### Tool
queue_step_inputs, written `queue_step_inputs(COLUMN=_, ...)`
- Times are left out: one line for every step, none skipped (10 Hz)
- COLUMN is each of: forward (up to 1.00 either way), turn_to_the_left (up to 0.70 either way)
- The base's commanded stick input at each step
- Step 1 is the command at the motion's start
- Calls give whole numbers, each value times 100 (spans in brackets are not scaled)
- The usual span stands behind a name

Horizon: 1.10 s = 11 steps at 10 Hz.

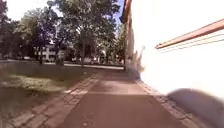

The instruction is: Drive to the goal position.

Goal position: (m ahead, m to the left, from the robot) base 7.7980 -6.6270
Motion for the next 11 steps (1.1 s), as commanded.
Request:
queue_step_inputs(forward=70, turn_to_the_left=0)
queue_step_inputs(forward=70, turn_to_the_left=0)
queue_step_inputs(forward=70, turn_to_the_left=-2)
queue_step_inputs(forward=70, turn_to_the_left=-7)
queue_step_inputs(forward=70, turn_to_the_left=-12)
queue_step_inputs(forward=70, turn_to_the_left=-14)
queue_step_inputs(forward=70, turn_to_the_left=-14)
queue_step_inputs(forward=70, turn_to_the_left=-14)
queue_step_inputs(forward=70, turn_to_the_left=-14)
queue_step_inputs(forward=70, turn_to_the_left=-14)
queue_step_inputs(forward=70, turn_to_the_left=-14)
